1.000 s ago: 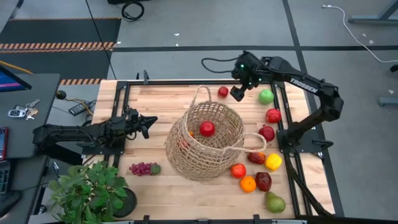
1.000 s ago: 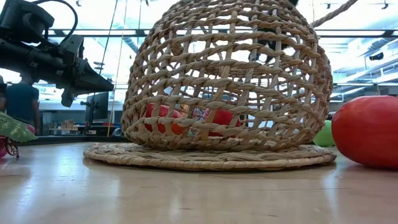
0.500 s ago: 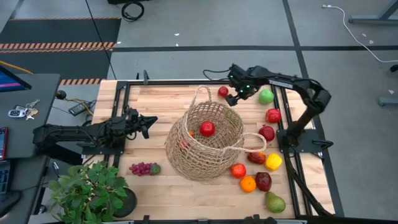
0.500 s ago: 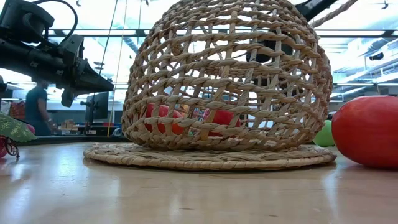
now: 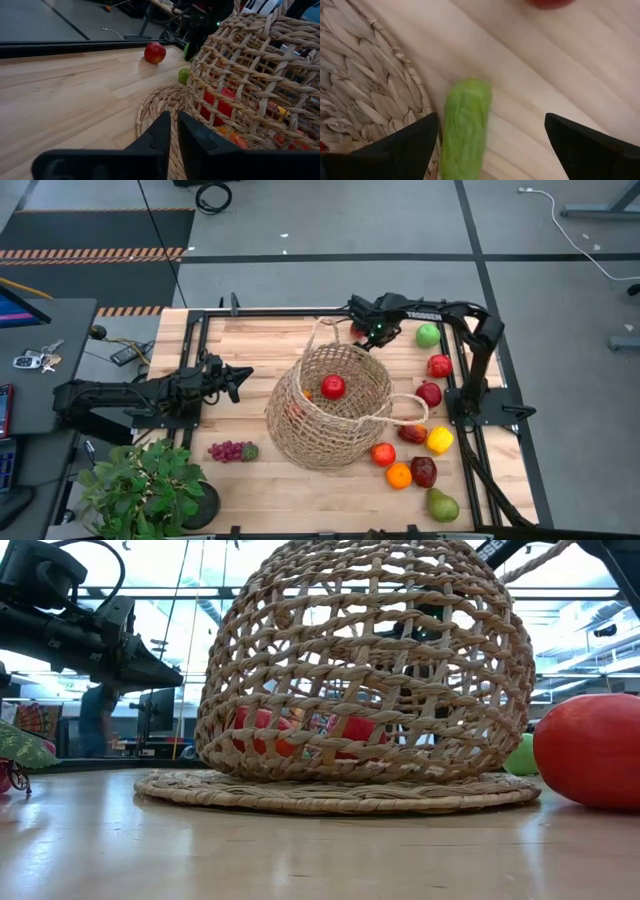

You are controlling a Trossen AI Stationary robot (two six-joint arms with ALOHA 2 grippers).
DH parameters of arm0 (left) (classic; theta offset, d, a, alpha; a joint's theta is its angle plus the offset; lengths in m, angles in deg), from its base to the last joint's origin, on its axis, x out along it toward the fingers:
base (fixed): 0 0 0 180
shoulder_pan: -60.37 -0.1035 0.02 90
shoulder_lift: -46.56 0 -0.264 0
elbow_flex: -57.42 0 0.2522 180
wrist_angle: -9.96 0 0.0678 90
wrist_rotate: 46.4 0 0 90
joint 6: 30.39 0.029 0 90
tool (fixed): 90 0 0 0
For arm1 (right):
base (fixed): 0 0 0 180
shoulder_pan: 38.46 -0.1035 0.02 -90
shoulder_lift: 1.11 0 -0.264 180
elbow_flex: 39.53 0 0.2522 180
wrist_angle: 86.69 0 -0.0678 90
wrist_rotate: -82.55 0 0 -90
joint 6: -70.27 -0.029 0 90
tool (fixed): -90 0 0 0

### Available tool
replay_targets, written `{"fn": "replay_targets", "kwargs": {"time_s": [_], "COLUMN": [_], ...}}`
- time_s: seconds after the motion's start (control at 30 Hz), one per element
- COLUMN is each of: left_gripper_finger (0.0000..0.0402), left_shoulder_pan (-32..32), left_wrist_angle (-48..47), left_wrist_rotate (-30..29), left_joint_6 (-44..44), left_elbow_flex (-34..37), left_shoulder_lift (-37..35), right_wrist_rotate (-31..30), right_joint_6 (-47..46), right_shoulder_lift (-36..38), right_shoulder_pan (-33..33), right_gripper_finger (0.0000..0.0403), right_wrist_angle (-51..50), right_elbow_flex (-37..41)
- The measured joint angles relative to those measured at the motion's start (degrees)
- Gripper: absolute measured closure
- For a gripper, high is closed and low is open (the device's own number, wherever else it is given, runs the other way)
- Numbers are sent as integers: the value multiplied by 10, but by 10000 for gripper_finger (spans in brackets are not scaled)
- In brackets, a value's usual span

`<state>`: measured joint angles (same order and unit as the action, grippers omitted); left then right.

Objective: Build produce basket
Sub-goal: Put the cucumber into the brown basket

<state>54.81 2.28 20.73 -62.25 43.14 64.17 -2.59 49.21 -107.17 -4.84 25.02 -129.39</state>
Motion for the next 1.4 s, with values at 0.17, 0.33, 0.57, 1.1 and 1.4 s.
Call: {"fn": "replay_targets", "kwargs": {"time_s": [0.17,0.33,0.57,1.1,1.4], "left_gripper_finger": [369,366,362,362,369], "left_shoulder_pan": [0,0,0,0,0], "left_wrist_angle": [0,-1,0,0,0], "left_wrist_rotate": [0,0,0,0,0], "left_joint_6": [0,0,0,0,0], "left_elbow_flex": [0,0,0,0,0], "left_shoulder_lift": [0,0,0,0,0], "right_wrist_rotate": [-7,-18,-18,80,37], "right_joint_6": [1,2,1,-2,3], "right_shoulder_lift": [-12,-24,-36,-30,-33], "right_shoulder_pan": [-14,-16,-7,48,17], "right_gripper_finger": [32,32,33,55,55], "right_wrist_angle": [17,26,28,73,66], "right_elbow_flex": [1,2,3,4,4]}}
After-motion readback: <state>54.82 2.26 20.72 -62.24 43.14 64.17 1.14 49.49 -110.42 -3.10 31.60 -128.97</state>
